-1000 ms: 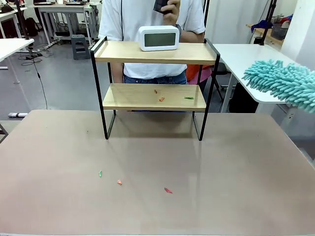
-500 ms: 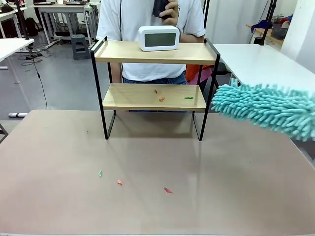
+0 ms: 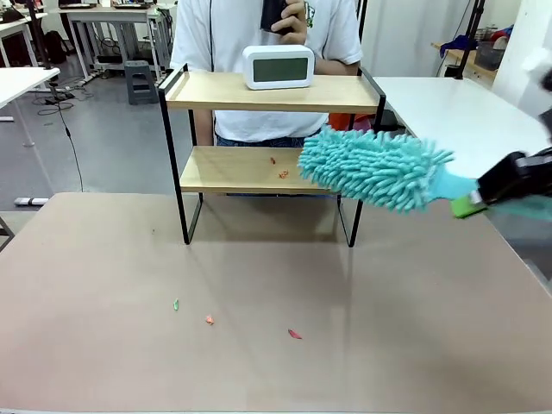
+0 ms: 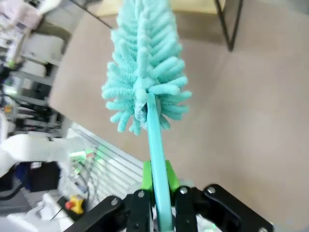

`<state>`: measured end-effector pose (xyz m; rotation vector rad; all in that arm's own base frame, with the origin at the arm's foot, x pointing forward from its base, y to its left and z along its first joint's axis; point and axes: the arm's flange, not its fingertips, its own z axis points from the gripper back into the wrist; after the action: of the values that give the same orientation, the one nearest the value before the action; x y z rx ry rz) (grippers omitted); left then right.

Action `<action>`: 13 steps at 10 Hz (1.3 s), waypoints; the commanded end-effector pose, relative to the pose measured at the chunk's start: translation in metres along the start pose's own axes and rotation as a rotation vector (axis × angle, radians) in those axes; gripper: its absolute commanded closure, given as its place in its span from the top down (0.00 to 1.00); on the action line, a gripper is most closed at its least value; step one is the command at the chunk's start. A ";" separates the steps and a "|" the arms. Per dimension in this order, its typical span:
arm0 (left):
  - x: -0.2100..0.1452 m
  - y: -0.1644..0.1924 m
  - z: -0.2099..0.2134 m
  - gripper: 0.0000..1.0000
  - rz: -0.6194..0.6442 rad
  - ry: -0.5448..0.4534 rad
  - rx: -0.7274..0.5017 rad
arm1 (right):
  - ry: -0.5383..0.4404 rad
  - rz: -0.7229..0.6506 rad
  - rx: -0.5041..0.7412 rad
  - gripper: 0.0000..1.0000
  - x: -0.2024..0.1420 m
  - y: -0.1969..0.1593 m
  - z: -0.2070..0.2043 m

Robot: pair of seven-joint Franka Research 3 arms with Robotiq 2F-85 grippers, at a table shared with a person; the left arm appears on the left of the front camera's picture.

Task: Clean the shelf.
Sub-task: Clean the remaining tier of the Shelf with the Duster once objects are removed.

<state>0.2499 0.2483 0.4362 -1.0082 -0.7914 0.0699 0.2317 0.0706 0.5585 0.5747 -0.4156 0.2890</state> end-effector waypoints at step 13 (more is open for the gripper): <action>0.000 -0.001 -0.001 1.00 -0.022 -0.017 -0.016 | -0.246 -0.157 -0.111 0.12 0.049 -0.023 -0.118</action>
<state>0.2502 0.2486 0.4360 -1.0096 -0.7938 0.0703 0.3205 0.1248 0.4965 0.5121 -0.5782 0.0889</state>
